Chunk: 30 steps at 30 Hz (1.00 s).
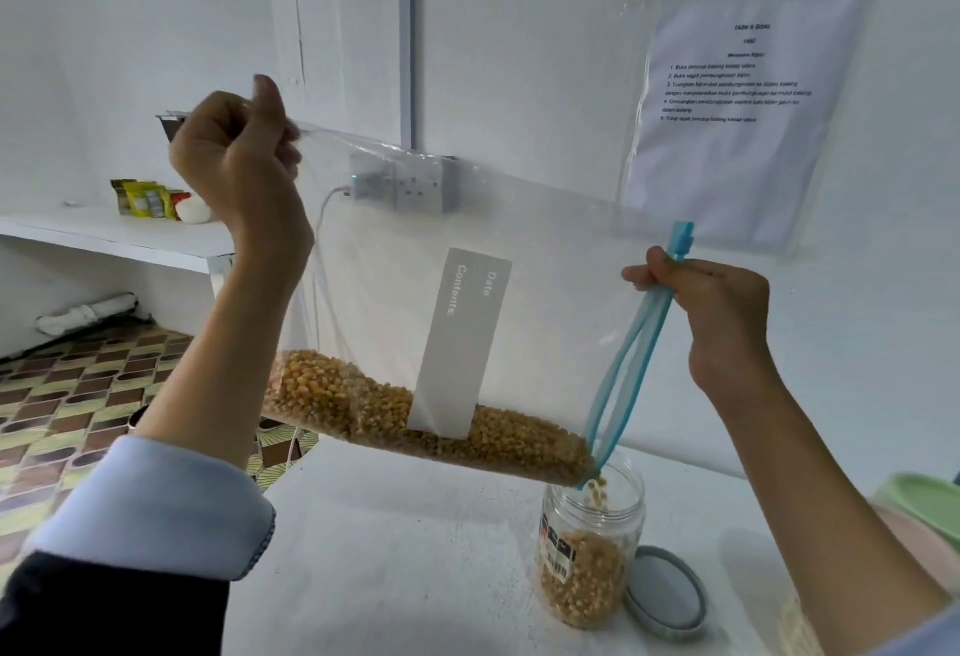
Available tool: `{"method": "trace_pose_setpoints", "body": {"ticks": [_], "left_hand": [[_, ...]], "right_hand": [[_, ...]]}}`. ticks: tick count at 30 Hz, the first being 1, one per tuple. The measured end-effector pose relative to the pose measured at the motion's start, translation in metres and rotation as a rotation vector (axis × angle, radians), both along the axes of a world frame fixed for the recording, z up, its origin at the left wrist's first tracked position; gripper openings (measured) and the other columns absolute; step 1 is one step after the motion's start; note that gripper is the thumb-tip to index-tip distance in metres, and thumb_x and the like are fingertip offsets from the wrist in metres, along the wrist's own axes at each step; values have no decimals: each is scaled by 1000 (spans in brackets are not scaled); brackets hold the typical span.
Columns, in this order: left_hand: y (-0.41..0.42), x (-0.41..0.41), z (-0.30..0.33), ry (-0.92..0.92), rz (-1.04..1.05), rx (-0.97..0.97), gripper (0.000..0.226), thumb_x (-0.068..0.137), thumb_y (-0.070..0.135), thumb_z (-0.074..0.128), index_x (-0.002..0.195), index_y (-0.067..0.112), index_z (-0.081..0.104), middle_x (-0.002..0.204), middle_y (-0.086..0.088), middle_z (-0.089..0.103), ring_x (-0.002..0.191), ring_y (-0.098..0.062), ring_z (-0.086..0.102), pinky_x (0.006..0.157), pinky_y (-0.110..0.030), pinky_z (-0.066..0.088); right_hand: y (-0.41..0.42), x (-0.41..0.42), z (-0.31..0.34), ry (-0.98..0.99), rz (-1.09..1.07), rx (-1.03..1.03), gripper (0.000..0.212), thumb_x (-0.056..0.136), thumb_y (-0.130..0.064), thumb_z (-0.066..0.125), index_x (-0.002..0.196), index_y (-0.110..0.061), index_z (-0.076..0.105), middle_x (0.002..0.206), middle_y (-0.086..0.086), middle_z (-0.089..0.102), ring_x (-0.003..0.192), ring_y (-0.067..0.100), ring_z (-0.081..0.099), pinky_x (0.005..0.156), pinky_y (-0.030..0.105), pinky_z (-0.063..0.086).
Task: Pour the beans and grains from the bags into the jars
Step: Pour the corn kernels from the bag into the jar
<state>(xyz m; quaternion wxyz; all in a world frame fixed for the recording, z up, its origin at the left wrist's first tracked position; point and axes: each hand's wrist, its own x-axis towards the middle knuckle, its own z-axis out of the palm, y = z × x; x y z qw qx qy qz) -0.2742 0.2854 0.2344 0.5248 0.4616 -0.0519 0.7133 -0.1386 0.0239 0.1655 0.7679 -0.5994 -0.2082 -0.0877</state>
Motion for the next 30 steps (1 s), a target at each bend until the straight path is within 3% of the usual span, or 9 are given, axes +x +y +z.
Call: {"method": "trace_pose_setpoints", "body": {"ticks": [3, 8, 12, 20, 24, 30], "left_hand": [[-1, 0, -1, 7, 0, 6, 39, 84, 6, 63, 51, 12, 43, 40, 7, 48, 38, -12, 39, 42, -23, 28], [-2, -1, 0, 8, 4, 0, 38, 84, 6, 62, 52, 11, 43, 40, 8, 48, 38, -12, 39, 42, -23, 28], [-4, 0, -1, 12, -3, 0, 38, 84, 6, 62, 53, 11, 43, 40, 9, 48, 38, -11, 39, 42, -23, 28], [-3, -6, 0, 7, 22, 12, 40, 84, 6, 62, 51, 13, 41, 39, 10, 46, 38, -11, 40, 42, -22, 28], [-2, -8, -2, 11, 31, -2, 41, 85, 7, 62, 51, 13, 40, 39, 10, 47, 37, -11, 39, 42, -23, 28], [-2, -5, -7, 14, 17, -8, 39, 84, 6, 62, 52, 12, 41, 40, 9, 47, 38, -11, 39, 43, -23, 29]], "right_hand": [[-3, 1, 2, -3, 28, -28, 19, 82, -20, 73, 63, -18, 73, 73, -1, 74, 92, 22, 68, 107, 37, 42], [-2, 2, 1, -3, -4, -9, 15, 83, -20, 72, 69, -16, 72, 70, -6, 74, 83, 12, 66, 100, 29, 44], [-2, 0, 5, 32, 45, -71, 13, 81, -22, 73, 70, -15, 73, 75, -4, 75, 89, 12, 66, 109, 36, 39], [-2, 1, 6, 34, 26, -57, 12, 84, -22, 71, 73, -16, 72, 67, -12, 72, 69, -6, 63, 100, 28, 40], [0, 0, 3, 29, 29, -76, 11, 82, -22, 72, 72, -17, 72, 72, -9, 74, 80, 4, 65, 106, 31, 40], [5, 1, -3, 2, 2, -58, 13, 81, -21, 73, 68, -17, 72, 68, -8, 73, 85, 12, 66, 84, 14, 42]]}}
